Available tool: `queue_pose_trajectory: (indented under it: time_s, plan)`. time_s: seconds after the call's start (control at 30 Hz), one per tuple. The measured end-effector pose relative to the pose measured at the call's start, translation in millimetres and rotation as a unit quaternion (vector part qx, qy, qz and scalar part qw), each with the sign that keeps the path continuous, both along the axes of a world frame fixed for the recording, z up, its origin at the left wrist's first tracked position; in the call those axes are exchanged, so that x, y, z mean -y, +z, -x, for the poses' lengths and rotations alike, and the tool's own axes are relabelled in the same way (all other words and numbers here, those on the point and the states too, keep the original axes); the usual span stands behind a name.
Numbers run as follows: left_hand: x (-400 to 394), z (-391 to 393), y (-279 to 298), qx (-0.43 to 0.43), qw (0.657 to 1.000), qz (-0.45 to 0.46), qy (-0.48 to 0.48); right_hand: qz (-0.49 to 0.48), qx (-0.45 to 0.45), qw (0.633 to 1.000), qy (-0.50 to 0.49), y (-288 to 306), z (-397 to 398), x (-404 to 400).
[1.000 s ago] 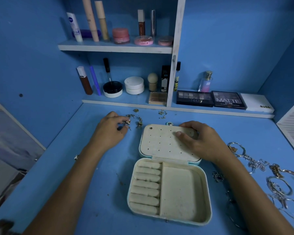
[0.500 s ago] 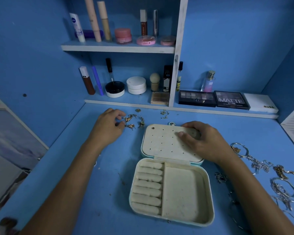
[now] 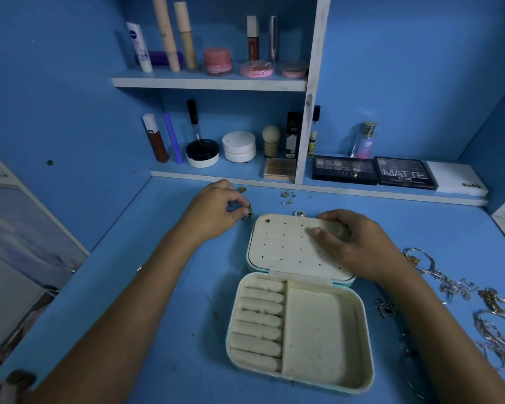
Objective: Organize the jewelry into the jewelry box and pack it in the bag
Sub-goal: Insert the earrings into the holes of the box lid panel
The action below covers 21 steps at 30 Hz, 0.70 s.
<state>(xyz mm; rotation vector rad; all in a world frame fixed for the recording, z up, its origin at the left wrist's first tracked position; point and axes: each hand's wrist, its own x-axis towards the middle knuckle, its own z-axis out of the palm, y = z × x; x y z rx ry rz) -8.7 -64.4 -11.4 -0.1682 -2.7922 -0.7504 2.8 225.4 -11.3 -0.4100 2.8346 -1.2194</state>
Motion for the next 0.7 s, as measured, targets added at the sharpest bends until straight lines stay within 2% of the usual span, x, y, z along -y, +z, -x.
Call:
queue_pose_trajectory:
  time_s: [0.43, 0.7]
  plan:
    - [-8.2, 2.5, -1.3, 0.015, 0.999, 0.009, 0.032, -0.005, -0.001, 1.000, 0.005, 2.2, -1.8, 0.5]
    - [-2.4, 0.2, -1.0, -0.012, 0.997, 0.005, 0.081, -0.009, -0.004, 1.000, 0.008, 1.7, -1.1, 0.4]
